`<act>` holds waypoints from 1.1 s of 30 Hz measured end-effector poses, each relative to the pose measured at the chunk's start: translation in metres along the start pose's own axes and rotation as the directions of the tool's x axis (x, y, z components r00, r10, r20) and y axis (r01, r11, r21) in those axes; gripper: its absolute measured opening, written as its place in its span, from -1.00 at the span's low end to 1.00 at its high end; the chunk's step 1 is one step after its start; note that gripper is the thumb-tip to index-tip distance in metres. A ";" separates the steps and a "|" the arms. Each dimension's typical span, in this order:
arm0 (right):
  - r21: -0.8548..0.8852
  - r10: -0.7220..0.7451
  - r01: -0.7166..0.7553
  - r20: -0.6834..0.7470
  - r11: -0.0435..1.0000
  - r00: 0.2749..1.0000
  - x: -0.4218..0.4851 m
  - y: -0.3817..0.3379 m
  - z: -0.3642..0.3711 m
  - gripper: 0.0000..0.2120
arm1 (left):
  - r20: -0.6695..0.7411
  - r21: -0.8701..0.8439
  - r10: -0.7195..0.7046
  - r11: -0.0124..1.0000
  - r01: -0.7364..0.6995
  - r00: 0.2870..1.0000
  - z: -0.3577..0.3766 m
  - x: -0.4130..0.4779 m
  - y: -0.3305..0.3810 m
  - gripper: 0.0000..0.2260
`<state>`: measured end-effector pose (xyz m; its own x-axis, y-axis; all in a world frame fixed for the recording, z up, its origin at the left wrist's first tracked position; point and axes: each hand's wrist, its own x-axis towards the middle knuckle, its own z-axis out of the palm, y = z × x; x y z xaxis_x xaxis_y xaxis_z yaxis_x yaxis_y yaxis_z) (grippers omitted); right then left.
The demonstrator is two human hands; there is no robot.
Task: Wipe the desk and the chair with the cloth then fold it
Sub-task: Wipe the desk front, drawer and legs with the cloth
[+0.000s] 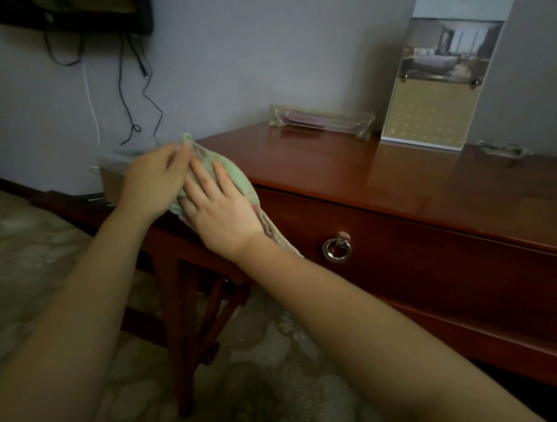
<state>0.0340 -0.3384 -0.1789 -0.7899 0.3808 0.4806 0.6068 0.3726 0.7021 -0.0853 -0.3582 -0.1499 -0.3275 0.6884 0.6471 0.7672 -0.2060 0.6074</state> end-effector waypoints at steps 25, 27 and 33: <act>0.002 -0.353 0.353 0.041 0.936 0.935 -0.062 0.018 0.014 -0.59 | 0.153 0.512 0.063 0.848 -0.134 0.986 0.024 -0.004 0.043 -0.48; 0.057 -0.285 0.286 -0.017 0.957 0.958 -0.069 0.033 0.010 -0.60 | 0.214 0.437 0.044 0.889 -0.136 0.976 0.031 -0.005 0.062 -0.49; 0.130 0.118 -0.084 -0.278 0.988 0.953 -0.106 0.101 -0.022 -0.74 | 0.403 0.102 0.076 0.987 -0.127 0.912 0.040 0.004 0.141 -0.47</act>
<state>0.1772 -0.3603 -0.1476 -0.7059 0.1716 0.6872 0.6775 0.4464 0.5845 0.0440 -0.3567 -0.0802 -0.0185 0.8924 0.4509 0.8549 -0.2197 0.4699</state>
